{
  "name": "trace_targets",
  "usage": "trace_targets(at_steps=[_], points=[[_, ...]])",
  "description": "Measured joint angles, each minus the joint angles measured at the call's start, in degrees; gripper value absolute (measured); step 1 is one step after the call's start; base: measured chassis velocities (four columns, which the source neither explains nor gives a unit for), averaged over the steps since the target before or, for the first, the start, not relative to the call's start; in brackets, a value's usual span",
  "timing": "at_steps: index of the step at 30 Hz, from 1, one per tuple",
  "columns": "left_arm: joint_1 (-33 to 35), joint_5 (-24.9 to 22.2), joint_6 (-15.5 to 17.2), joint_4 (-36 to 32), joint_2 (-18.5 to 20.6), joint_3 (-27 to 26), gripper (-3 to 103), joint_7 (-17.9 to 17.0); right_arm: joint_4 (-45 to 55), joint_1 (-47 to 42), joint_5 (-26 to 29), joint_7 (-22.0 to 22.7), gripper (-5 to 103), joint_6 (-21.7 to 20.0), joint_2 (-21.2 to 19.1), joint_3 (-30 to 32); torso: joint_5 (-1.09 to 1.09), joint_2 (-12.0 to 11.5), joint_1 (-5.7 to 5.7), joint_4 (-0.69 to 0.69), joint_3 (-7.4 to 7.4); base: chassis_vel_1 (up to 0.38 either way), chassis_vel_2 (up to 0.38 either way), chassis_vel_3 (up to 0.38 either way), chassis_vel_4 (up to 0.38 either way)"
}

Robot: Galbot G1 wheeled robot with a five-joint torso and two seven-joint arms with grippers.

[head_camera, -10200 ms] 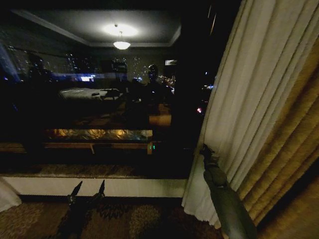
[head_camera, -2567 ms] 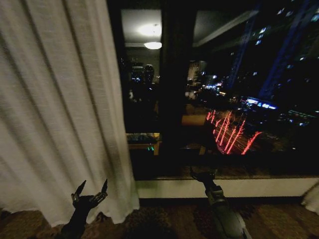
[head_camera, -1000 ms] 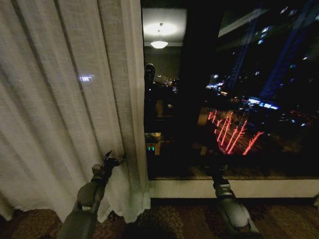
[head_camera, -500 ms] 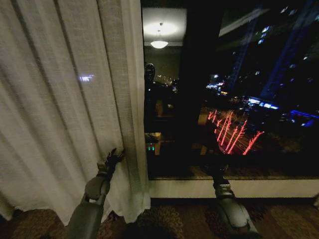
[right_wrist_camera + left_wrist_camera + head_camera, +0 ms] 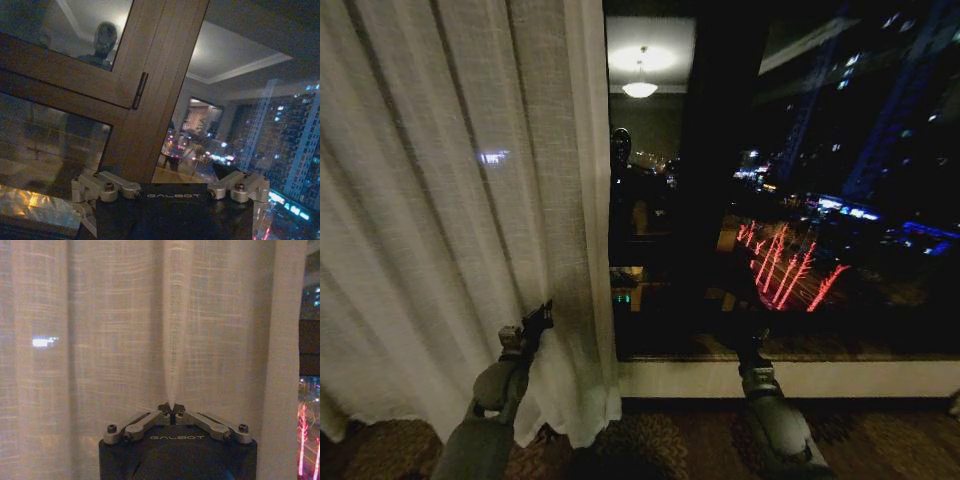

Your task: Open the curtains by pulling them apart, changing their state from closed to fully open.

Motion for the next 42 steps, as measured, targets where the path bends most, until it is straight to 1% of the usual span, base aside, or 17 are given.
trace_targets(at_steps=[4,11,19,27,33,35,39,42], points=[[0.6,-0.4,0.0,-0.7,0.2,-0.8,0,0.1,0.1,-0.1,-1.4,0.0,100,-0.1,-0.1,-0.4,0.01,0.0,0.00,0.00,0.00,0.000,0.000,0.000,0.000],[1.6,-0.5,0.0,-1.5,0.2,-1.2,0,0.1,0.1,-0.2,-1.6,0.0,100,-0.1,-0.2,-0.6,0.01,0.0,0.00,-0.01,0.00,0.017,0.005,-0.012,-0.010],[2.2,-0.5,0.0,-2.0,0.2,-1.4,0,0.2,-0.3,-0.2,-1.6,-0.2,100,0.0,-0.2,-0.6,0.02,0.0,0.00,-0.01,0.00,0.142,0.106,-0.125,-0.110],[2.9,-0.5,-0.1,-2.7,0.2,-2.1,0,0.3,-1.4,0.4,-1.6,-1.6,100,0.1,-0.6,-0.6,0.01,0.0,0.00,0.00,0.00,0.258,0.252,-0.247,-0.261],[3.5,-0.5,-0.1,-3.3,0.2,-2.5,0,0.4,-1.9,0.7,-1.6,-1.6,100,0.2,-0.7,-0.9,0.01,0.0,0.00,0.00,0.00,0.299,0.326,-0.313,-0.324],[4.0,-0.5,-0.1,-3.9,0.2,-2.9,0,0.4,-2.3,0.8,-1.6,-1.7,100,0.4,-0.8,-1.1,0.02,0.0,0.00,-0.02,0.00,0.346,0.346,-0.357,-0.357],[5.0,-0.4,-0.1,-4.7,0.1,-3.3,0,0.5,-2.6,0.9,-1.6,-1.7,100,0.9,-0.9,-1.1,-0.01,0.0,-0.01,0.01,0.00,0.355,0.354,-0.351,-0.354],[5.6,-0.4,-0.1,-5.1,0.1,-3.6,0,0.5,-2.7,0.9,-1.5,-1.7,100,1.1,-1.0,-1.1,0.01,0.0,-0.01,0.00,0.00,0.371,0.363,-0.378,-0.353]])
